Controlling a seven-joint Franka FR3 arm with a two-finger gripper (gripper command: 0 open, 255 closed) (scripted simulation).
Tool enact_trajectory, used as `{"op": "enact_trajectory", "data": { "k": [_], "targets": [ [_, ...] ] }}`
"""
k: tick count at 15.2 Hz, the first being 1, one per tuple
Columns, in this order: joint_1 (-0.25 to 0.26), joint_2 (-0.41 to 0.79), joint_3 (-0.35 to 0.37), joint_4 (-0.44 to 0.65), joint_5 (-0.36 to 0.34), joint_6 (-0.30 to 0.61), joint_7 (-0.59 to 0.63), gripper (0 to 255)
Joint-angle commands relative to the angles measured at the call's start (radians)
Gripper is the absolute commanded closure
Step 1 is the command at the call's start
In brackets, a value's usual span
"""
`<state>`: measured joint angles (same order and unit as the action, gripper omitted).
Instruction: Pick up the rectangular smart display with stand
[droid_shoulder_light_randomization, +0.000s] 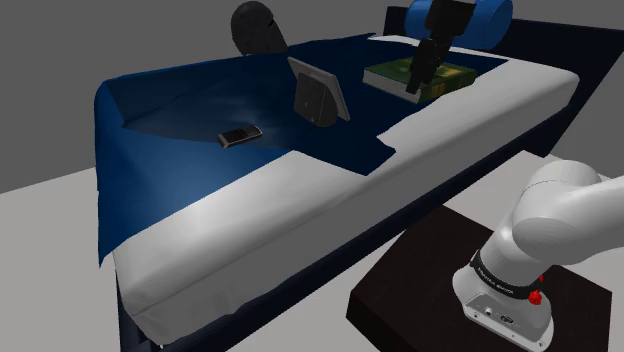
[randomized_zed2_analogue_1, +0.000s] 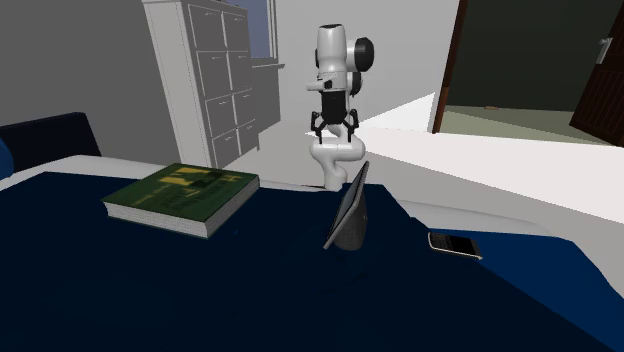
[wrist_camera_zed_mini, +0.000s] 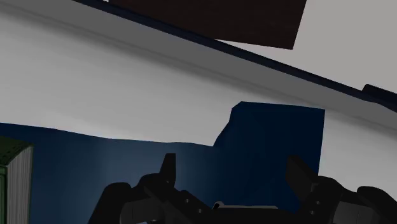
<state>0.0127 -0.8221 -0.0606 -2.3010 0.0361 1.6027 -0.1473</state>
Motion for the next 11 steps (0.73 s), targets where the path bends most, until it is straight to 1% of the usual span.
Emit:
{"op": "enact_trajectory", "data": {
  "k": [1, 6, 11],
  "targets": [
    [0.0, 0.0, 0.0, 0.0, 0.0, 0.0, 0.0, 0],
    [-0.021, 0.227, 0.137, 0.186, -0.062, -0.005, 0.15, 0],
    [-0.047, 0.476, 0.264, 0.42, -0.171, -0.064, 0.31, 0]
  ]
}}
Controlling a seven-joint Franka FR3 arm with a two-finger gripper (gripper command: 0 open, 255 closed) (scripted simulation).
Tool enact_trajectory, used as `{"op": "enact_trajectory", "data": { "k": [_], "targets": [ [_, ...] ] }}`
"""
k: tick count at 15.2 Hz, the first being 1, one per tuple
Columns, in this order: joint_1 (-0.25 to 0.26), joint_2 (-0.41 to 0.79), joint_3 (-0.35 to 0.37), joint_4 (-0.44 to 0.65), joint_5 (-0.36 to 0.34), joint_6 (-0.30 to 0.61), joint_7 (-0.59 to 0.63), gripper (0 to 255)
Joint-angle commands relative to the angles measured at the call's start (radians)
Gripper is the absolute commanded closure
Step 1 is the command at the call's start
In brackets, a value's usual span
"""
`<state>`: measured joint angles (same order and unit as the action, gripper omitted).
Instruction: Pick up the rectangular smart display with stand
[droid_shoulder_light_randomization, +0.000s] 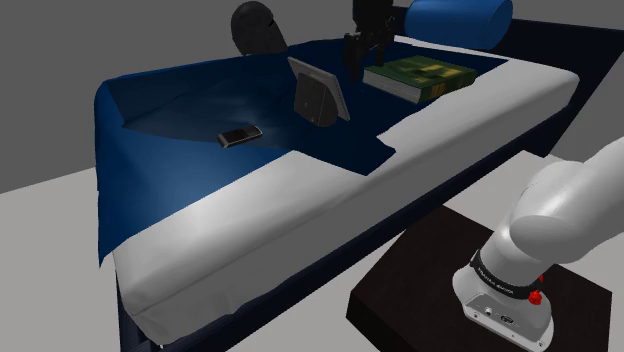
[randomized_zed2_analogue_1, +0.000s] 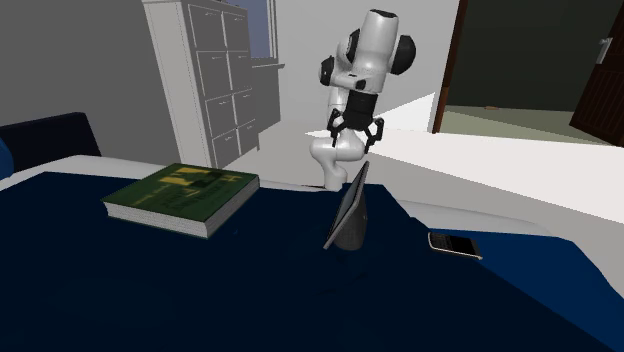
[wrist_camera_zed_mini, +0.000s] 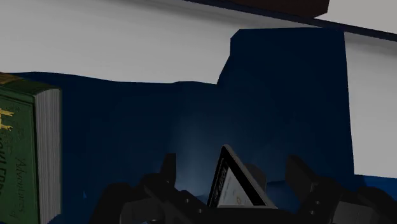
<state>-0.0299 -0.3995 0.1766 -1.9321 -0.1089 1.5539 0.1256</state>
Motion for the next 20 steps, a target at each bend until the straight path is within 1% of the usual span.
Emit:
{"op": "enact_trajectory", "data": {
  "k": [1, 4, 6, 7, 14, 16, 17, 20],
  "targets": [
    [-0.008, 0.108, 0.051, 0.104, -0.054, -0.035, 0.07, 0],
    [-0.006, 0.281, 0.117, 0.282, -0.152, -0.114, 0.167, 0],
    [0.01, 0.408, 0.152, 0.419, -0.229, -0.183, 0.227, 0],
    [0.02, 0.452, 0.16, 0.469, -0.256, -0.209, 0.245, 0],
    [0.016, 0.423, 0.151, 0.34, -0.242, -0.11, 0.268, 0],
    [0.015, 0.421, 0.15, 0.33, -0.241, -0.102, 0.27, 0],
    [0.015, 0.418, 0.15, 0.327, -0.24, -0.101, 0.27, 255],
    [0.015, 0.418, 0.15, 0.327, -0.24, -0.102, 0.27, 255]
  ]
}}
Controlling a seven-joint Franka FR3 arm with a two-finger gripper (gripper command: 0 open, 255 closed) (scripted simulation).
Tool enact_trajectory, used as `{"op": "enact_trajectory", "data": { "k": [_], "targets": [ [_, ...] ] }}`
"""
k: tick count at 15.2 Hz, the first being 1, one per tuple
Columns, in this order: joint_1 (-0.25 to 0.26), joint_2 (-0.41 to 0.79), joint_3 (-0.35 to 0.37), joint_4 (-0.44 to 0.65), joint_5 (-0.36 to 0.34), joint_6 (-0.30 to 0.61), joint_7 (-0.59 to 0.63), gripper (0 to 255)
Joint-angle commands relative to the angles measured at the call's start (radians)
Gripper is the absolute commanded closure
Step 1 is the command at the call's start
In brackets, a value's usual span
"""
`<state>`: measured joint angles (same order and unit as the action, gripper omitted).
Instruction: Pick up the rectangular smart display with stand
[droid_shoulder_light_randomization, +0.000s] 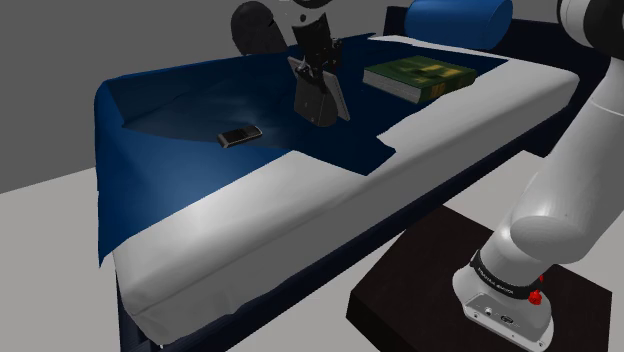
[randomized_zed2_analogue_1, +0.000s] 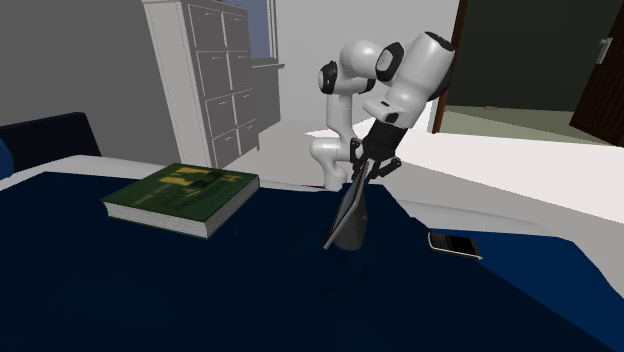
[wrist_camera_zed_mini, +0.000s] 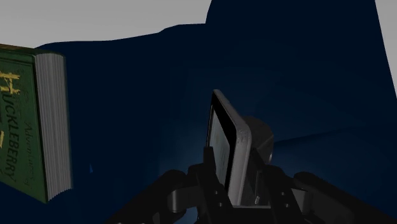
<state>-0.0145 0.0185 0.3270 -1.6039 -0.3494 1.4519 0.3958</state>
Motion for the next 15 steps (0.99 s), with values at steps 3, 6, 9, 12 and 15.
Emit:
{"op": "enact_trajectory", "data": {
  "k": [3, 6, 9, 12, 15],
  "targets": [
    [0.0, -0.001, 0.0, -0.002, 0.001, 0.001, 0.0, 255],
    [0.0, 0.003, 0.0, 0.002, -0.001, 0.0, 0.0, 255],
    [0.003, 0.013, 0.002, 0.054, -0.005, -0.041, -0.01, 255],
    [0.006, 0.026, 0.005, 0.11, -0.011, -0.084, -0.02, 255],
    [0.01, 0.042, 0.007, 0.17, -0.019, -0.129, -0.03, 255]
  ]
}}
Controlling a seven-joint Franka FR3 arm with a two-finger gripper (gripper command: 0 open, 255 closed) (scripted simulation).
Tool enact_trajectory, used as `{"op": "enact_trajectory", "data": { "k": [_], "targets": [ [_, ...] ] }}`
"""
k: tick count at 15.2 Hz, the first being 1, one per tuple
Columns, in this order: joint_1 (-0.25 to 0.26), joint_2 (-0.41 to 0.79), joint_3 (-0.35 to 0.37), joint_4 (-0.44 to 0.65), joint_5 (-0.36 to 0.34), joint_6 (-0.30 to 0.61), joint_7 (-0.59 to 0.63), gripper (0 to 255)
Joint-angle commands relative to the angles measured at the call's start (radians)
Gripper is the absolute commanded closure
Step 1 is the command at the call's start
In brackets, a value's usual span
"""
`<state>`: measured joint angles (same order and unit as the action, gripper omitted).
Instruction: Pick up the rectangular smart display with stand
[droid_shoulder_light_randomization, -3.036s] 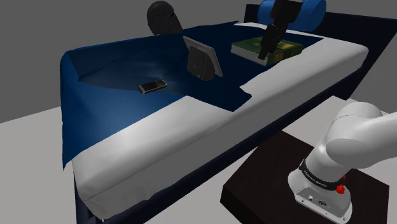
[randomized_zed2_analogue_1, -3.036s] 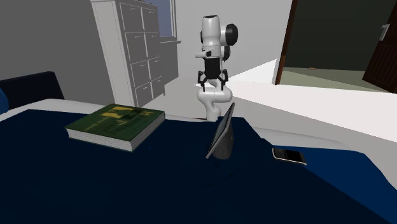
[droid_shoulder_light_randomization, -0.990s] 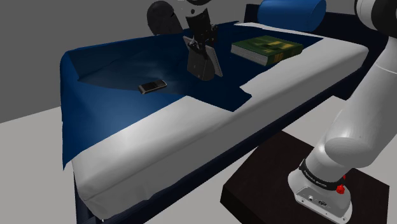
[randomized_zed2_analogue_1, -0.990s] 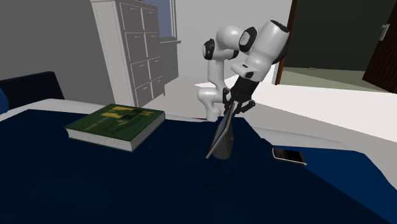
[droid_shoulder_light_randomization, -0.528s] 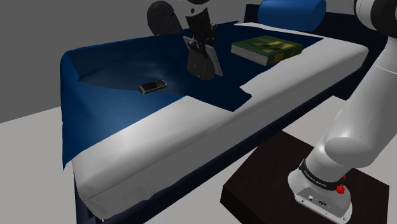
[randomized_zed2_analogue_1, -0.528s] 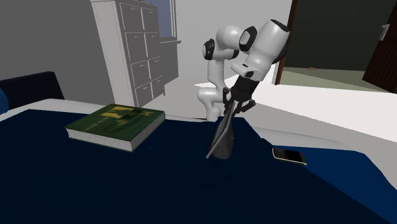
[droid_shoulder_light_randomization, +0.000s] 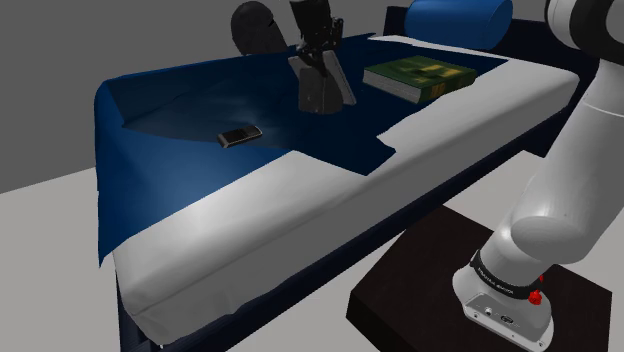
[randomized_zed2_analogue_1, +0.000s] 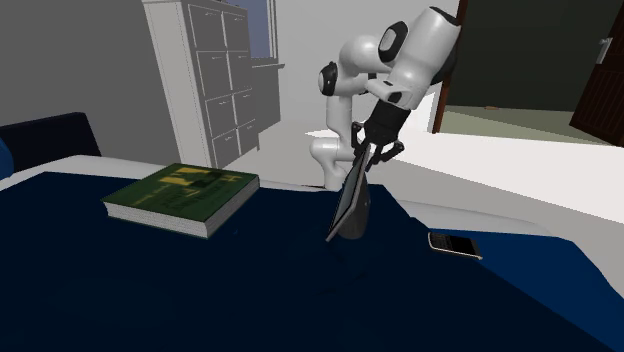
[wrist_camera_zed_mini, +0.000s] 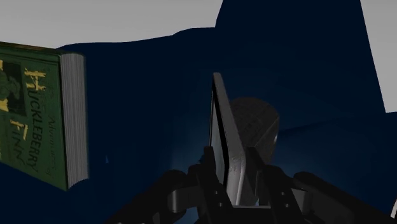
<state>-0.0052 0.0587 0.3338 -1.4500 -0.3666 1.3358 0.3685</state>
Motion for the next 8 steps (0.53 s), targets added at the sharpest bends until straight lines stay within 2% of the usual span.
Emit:
{"op": "enact_trajectory", "data": {
  "k": [1, 6, 8],
  "targets": [
    [0.003, 0.008, 0.002, 0.037, -0.005, -0.028, -0.006, 255],
    [0.014, 0.044, 0.008, 0.152, -0.025, -0.107, -0.024, 255],
    [0.015, 0.045, 0.008, 0.155, -0.026, -0.11, -0.024, 255]
  ]
}}
